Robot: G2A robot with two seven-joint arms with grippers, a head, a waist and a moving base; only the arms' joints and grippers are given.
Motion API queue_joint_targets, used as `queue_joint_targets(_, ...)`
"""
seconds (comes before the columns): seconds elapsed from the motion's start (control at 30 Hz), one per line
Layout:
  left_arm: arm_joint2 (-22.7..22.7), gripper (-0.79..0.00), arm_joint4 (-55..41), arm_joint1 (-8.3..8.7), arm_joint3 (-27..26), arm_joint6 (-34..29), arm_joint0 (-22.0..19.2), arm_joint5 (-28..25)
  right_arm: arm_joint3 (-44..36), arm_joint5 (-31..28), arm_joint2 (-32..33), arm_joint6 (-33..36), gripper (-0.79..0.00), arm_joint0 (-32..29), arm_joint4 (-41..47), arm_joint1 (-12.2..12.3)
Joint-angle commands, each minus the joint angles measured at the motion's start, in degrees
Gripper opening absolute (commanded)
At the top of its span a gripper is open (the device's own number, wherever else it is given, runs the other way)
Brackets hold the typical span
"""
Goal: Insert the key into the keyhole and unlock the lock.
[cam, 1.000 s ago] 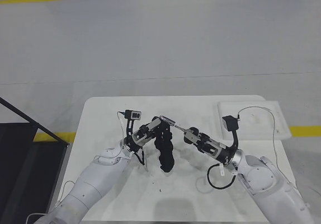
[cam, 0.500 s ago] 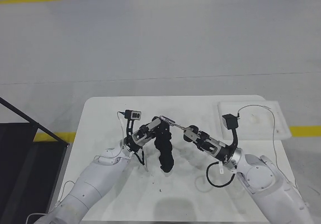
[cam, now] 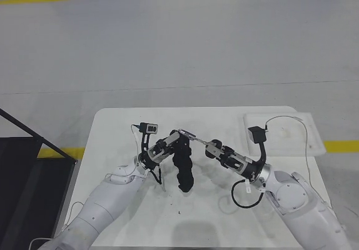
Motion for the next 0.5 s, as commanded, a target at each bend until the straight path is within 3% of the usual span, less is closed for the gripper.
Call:
queue_joint_targets(0.0,0.0,-0.785,0.0,0.0,0.0,0.0,0.0,0.0,-0.03,-0.12,-0.08,0.08,-0.785,0.07,0.06,-0.07)
queue_joint_targets(0.47,0.0,-0.785,0.0,0.0,0.0,0.0,0.0,0.0,-0.13,-0.5,0.63,0.26,-0.785,-0.44,-0.76,-0.29)
